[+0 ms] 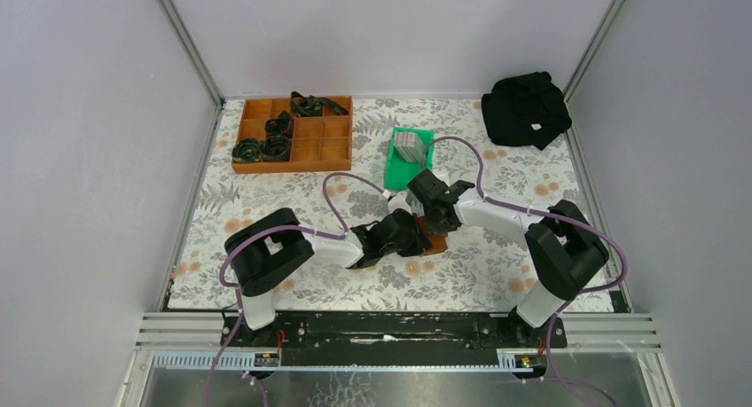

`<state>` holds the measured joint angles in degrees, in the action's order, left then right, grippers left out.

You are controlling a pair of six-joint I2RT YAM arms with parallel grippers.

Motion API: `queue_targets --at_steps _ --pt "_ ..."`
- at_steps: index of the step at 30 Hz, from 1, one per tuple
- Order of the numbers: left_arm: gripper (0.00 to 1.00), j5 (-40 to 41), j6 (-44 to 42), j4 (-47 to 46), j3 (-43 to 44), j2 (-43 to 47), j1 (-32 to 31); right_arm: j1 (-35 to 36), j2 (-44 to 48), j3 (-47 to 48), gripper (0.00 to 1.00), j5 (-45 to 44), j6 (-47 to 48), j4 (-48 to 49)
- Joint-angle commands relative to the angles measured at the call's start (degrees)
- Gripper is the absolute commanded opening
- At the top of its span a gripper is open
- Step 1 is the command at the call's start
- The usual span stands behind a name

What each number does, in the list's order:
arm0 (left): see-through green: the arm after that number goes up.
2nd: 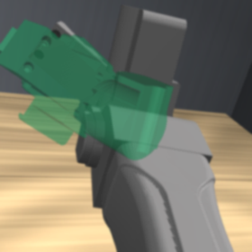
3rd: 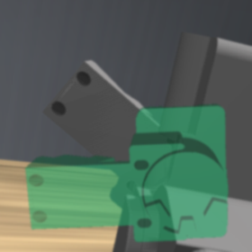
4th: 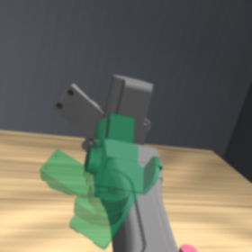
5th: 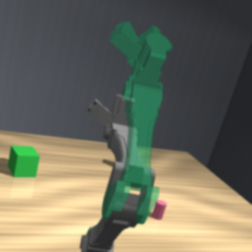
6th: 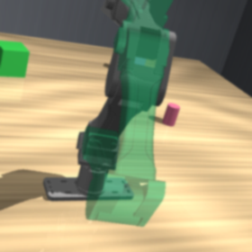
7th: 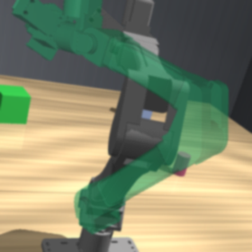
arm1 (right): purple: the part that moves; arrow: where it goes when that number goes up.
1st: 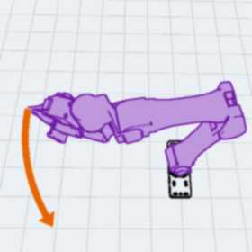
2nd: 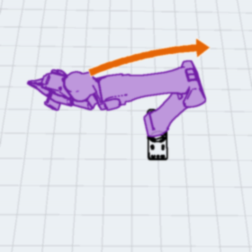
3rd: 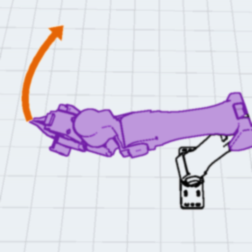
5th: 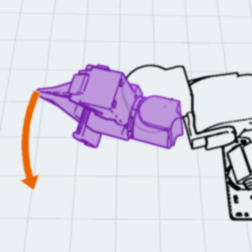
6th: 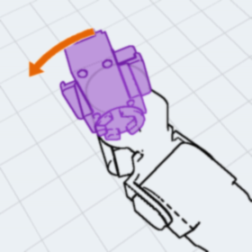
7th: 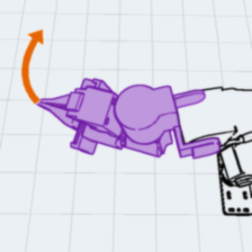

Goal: Put the credit cards into the card holder
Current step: Close the card holder at the center of the board.

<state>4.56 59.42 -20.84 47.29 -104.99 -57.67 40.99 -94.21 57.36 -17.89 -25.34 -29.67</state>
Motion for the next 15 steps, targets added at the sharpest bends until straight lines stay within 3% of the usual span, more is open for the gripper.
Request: queue_targets --at_steps 1,15 --pt "0.00 1.95 -3.26 11.81 -3.55 -2.72 1.24 1.05 -0.22 2.36 0.31 -3.03 0.64 -1.85" --pt "0.00 1.68 -2.79 11.46 -3.65 -3.06 1.24 2.48 1.52 3.70 0.12 -4.93 1.39 -3.16"
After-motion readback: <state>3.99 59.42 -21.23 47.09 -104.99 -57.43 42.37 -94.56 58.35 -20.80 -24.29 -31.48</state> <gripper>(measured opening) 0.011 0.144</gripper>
